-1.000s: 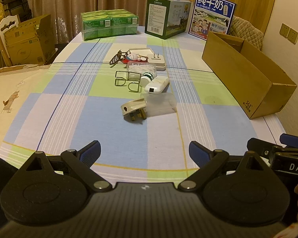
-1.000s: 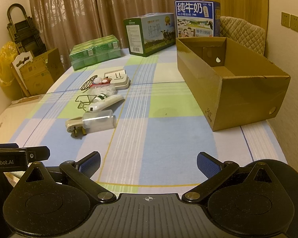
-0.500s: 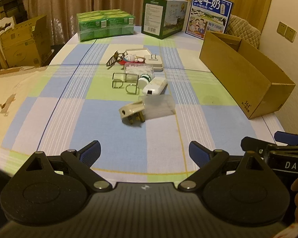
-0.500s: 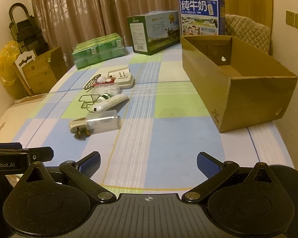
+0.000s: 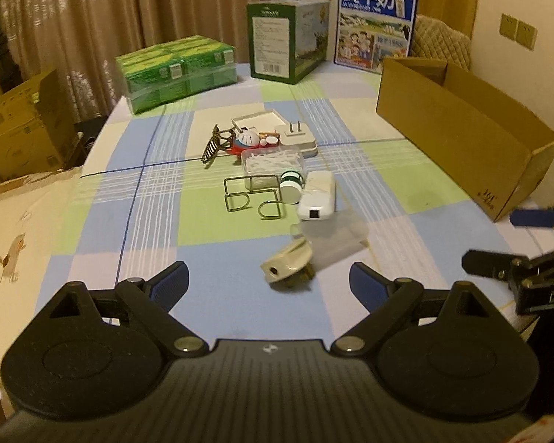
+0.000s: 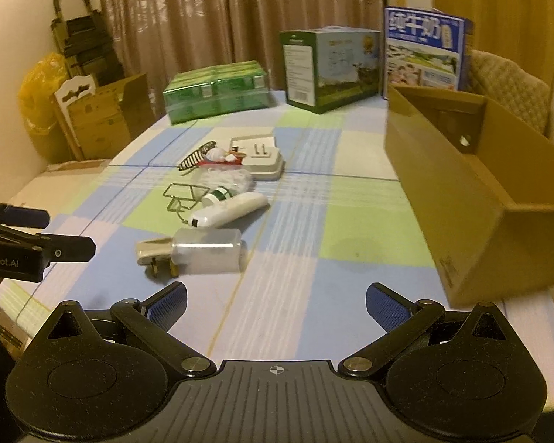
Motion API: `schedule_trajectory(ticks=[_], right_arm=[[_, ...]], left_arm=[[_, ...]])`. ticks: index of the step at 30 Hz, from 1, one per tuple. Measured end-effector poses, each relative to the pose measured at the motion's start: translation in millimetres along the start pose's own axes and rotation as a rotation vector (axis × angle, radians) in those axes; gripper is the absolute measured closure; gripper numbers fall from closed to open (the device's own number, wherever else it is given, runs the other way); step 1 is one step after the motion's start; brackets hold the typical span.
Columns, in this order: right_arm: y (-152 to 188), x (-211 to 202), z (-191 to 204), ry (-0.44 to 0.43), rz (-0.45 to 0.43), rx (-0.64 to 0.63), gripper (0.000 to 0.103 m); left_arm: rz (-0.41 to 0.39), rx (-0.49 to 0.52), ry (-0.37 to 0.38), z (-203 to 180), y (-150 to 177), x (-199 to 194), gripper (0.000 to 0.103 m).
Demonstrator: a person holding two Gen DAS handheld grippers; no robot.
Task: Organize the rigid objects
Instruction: 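Grasp the beige plug adapter with the left gripper while the right gripper grasps the clear plastic box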
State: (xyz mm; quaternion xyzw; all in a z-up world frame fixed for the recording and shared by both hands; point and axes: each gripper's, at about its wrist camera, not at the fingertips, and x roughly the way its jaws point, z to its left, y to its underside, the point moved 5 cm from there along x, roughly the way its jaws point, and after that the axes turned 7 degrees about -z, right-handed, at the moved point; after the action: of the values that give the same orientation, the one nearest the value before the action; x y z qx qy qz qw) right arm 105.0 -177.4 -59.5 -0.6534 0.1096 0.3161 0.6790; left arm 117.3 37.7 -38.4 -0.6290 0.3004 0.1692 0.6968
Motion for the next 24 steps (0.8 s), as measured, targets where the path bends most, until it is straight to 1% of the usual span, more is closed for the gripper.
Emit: schedule_trajectory(ticks=[2,5,7,9,12,15,16,18,21,24], right_arm=[[-3,14,2,-0.011,0.005,-0.003,0.002],[-7,34,4,-0.024,0.013,-0.015,0.002],[-9,46,3,-0.026,0.019,-0.02,0.002],[-10,58,3,-0.03,0.028,-0.021,0.002],[-9,74,2,-0.045,0.05,-0.009,0.002],[-6,84,3,-0.064,0.07,0.004,0.002],[-6,88,4,-0.069,0.076,0.007,0.002],[-6,93,5,-0.075,0.079,0.007,0.002],[-9,101,5,-0.078,0.079,0.011,0.002],[-12,108,7,-0.089,0.073,0.017,0.003]], left_arm=[[0.014,0.021,0.022,5,1,14,0.013],[0.024,0.058,0.087,8,2,33,0.017],[0.025,0.121,0.142,5,5,45,0.023],[0.029,0.188,0.17,1,9,57,0.035],[0.037,0.243,0.201,-6,14,73,0.045],[0.047,0.238,0.228,-8,16,87,0.052],[0.052,0.226,0.236,-7,16,91,0.052],[0.069,0.204,0.248,-5,17,98,0.058],[0.093,0.17,0.272,-2,19,104,0.062],[0.094,0.147,0.276,2,18,104,0.064]])
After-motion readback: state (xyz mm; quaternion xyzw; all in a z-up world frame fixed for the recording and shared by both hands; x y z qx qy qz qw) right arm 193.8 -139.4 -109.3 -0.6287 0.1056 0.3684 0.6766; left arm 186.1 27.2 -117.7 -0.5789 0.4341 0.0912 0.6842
